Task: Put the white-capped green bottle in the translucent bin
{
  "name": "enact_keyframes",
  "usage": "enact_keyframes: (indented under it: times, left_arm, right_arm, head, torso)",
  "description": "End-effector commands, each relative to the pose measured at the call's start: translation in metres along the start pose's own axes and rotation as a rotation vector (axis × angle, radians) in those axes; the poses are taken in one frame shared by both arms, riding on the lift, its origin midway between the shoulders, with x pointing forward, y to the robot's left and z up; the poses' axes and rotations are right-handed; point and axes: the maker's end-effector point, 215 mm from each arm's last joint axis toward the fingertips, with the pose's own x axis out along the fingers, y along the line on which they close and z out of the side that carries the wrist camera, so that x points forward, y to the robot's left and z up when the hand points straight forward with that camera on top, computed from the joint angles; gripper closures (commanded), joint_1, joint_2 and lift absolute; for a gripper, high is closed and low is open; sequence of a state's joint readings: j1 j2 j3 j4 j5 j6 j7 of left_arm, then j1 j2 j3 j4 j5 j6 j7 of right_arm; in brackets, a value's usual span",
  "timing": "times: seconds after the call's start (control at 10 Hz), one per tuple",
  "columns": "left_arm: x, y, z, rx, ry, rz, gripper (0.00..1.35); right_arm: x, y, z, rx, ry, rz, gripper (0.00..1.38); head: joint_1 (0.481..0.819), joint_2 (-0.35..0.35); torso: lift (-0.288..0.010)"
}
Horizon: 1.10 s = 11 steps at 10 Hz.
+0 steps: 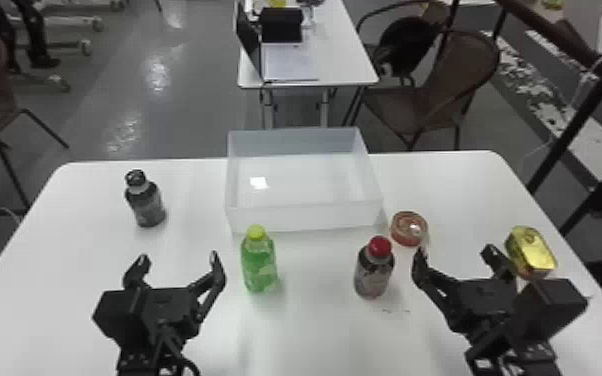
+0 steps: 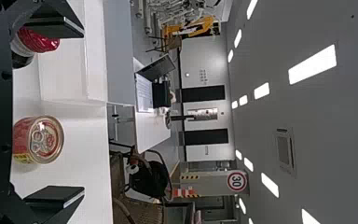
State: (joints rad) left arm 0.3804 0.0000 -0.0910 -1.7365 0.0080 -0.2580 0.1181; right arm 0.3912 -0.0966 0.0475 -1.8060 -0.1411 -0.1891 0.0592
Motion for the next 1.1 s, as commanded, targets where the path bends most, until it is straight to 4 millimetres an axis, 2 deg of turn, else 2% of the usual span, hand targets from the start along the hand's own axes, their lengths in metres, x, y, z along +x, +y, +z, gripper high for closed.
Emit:
enact_keyframes:
  times: [0.0, 0.5, 0.6, 0.7, 0.8, 1.0]
  left_arm:
    - [0.000, 0.000, 0.000, -0.002, 0.000, 0.002, 0.15]
    - [-0.001, 0.001, -0.001, -0.004, 0.002, 0.004, 0.15]
    - [-0.001, 0.001, 0.000, -0.003, 0.000, 0.003, 0.15]
    - [-0.001, 0.001, -0.001, -0.003, 0.002, 0.003, 0.15]
    - [-0.001, 0.002, -0.002, -0.002, 0.005, 0.005, 0.15]
    - [-0.008, 0.010, -0.006, 0.003, 0.010, 0.018, 0.15]
  right_arm:
    - [0.000, 0.000, 0.001, 0.000, -0.002, -0.001, 0.11]
    - [-0.001, -0.002, 0.003, -0.006, -0.009, -0.009, 0.11]
    - [-0.003, -0.005, 0.013, 0.010, -0.029, -0.043, 0.11]
    - [-0.014, -0.014, 0.037, 0.015, -0.065, -0.139, 0.11]
    - [-0.034, -0.031, 0.065, 0.003, -0.102, -0.255, 0.11]
    - [-0.085, -0.085, 0.114, -0.055, -0.185, -0.515, 0.11]
  head:
    - [0.695, -0.011]
    - [0.695, -0.011]
    - [0.695, -0.012]
    - [0.695, -0.014]
    - [0.695, -0.030]
    - [0.695, -0.084]
  torso:
    - [-0.076]
    - [-0.076]
    - [-0.076]
    - [-0.076]
    - [-0.076]
    - [-0.076]
